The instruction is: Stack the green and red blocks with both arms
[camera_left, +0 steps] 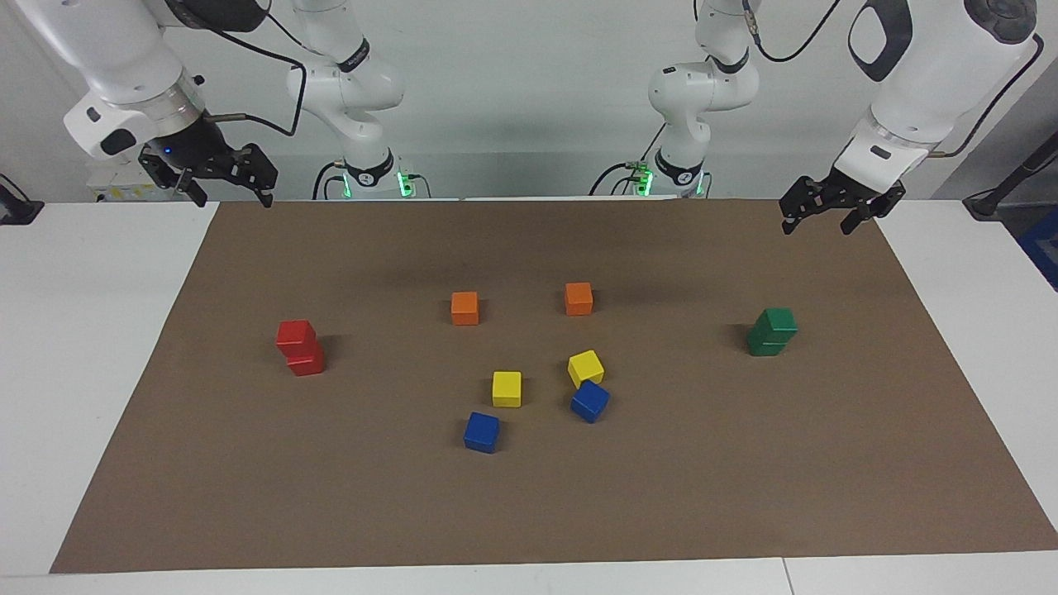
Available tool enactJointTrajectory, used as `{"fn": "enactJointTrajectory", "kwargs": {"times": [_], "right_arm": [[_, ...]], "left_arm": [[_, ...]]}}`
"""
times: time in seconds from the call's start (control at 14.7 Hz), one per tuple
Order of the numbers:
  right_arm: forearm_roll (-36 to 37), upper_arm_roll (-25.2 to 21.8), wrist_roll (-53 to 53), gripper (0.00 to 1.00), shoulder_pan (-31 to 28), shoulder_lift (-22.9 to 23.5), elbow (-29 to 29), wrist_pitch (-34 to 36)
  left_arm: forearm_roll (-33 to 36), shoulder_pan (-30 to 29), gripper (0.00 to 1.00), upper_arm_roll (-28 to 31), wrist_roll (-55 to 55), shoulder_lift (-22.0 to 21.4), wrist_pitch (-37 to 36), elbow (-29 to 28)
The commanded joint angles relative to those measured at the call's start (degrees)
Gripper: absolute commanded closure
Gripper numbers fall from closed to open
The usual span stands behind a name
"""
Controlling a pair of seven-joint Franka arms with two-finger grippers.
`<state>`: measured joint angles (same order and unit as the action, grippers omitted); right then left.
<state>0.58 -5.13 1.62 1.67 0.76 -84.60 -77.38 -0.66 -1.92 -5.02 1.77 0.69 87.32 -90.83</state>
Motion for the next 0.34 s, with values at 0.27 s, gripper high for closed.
{"fn": "enactJointTrajectory", "kwargs": {"times": [0.27], "right_arm": [[-1.29, -0.32, -1.0, 0.0, 0.71, -1.82, -1.89, -0.05]], "left_arm": [[0.05, 0.42, 0.0, 0.18, -0.8, -0.33, -1.09, 0.48]]}}
